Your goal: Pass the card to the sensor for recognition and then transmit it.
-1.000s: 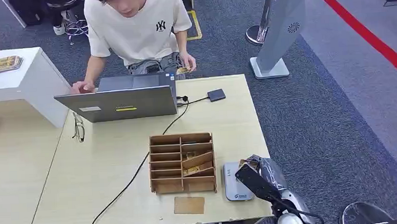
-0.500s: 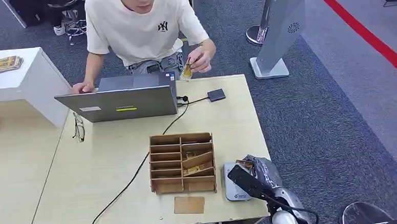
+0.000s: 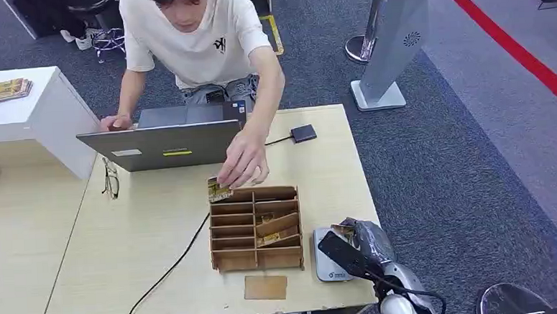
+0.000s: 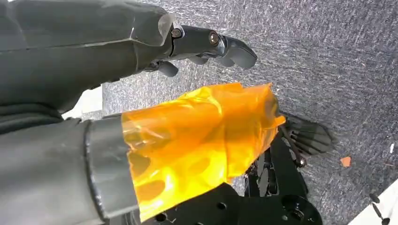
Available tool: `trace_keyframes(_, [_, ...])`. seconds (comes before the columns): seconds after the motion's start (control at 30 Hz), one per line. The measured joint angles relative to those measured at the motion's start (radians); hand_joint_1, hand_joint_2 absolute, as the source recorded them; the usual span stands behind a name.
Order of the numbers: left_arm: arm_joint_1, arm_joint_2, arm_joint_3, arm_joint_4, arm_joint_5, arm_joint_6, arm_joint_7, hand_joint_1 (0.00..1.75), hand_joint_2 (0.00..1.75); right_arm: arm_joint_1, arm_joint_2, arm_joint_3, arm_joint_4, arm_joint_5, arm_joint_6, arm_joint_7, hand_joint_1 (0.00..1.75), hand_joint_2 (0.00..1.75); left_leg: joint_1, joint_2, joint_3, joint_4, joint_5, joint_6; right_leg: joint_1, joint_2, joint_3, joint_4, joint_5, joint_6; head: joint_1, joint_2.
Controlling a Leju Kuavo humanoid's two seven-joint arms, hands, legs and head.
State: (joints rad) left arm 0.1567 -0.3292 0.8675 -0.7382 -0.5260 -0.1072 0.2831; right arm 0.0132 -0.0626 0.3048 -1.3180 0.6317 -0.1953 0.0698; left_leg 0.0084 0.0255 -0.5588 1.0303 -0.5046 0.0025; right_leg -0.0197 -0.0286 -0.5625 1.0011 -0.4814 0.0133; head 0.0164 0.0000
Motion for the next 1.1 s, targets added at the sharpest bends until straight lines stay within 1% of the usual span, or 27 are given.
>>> trace_keyframes(0.43, [0.025,-0.005,-0.032,-0.019,0.031,0.009,0.01,0.0,0.0,-0.013,0.008,0.0,0.018,0.005,0.008,0.0,1.75,1.75,0.0,0.0,0.0,0.0,0.0,0.0,0.0,0.0,0.0,0.0,0.0,0.0,0.0,0.0])
trace_keyframes(1.1, [0.026,-0.005,-0.043,-0.03,0.048,0.012,0.022,0.0,0.0,-0.036,0.014,0.0,0.039,0.019,0.021,0.0,1.75,1.75,0.0,0.0,0.001,0.0,0.0,0.0,0.0,0.0,0.0,0.0,0.0,0.0,0.0,0.0])
